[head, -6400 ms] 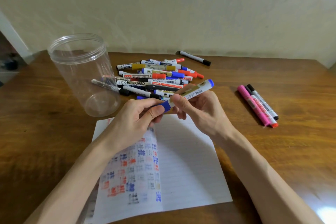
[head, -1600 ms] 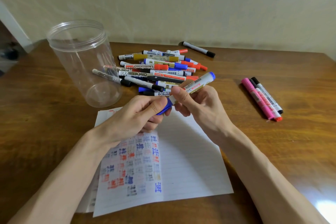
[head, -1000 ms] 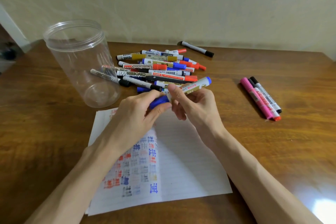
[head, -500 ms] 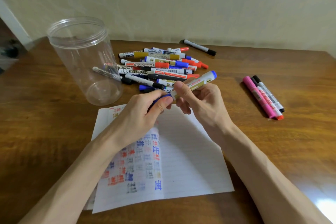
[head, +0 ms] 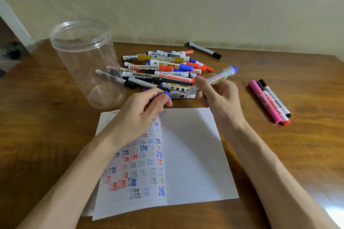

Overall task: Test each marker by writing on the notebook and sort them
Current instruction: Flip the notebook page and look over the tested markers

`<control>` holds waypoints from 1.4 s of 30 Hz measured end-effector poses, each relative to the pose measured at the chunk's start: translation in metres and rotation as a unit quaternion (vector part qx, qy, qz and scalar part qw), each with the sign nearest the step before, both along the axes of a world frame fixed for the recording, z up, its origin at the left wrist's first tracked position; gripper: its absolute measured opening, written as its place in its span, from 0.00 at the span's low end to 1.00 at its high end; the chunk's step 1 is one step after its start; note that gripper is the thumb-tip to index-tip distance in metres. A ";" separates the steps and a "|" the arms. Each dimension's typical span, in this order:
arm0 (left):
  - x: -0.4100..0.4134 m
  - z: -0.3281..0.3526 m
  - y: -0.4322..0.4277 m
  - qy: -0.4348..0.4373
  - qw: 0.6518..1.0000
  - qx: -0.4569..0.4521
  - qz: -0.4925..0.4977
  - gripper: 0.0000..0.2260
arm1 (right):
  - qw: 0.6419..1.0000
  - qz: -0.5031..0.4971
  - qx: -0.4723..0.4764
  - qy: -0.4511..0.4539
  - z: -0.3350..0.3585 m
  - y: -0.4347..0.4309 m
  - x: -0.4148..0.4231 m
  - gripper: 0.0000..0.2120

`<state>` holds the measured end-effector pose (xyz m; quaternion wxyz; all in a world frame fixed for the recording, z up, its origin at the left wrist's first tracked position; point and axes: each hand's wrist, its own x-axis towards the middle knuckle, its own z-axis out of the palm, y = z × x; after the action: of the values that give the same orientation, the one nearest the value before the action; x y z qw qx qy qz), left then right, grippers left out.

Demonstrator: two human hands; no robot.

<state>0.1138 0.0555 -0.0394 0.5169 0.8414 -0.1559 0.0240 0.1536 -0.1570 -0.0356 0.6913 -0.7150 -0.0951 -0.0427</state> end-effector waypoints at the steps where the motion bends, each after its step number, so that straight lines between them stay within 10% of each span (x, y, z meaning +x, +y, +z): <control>1: -0.001 -0.002 0.000 -0.010 1.000 0.019 0.006 0.13 | 1.000 0.000 -0.011 0.003 -0.001 0.004 -0.003 0.12; 26: 0.004 -0.024 0.017 -0.053 0.975 0.188 0.102 0.09 | 0.984 -0.080 -0.161 0.002 -0.030 0.048 -0.002 0.06; 42: 0.007 -0.022 0.022 -0.017 0.989 0.085 0.122 0.10 | 0.977 -0.089 -0.194 -0.020 -0.030 0.045 -0.003 0.07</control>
<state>0.1209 0.0775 -0.0614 0.4340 0.8944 -0.0624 0.0883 0.1508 -0.1115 -0.0654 0.5312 -0.8398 -0.0518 -0.0989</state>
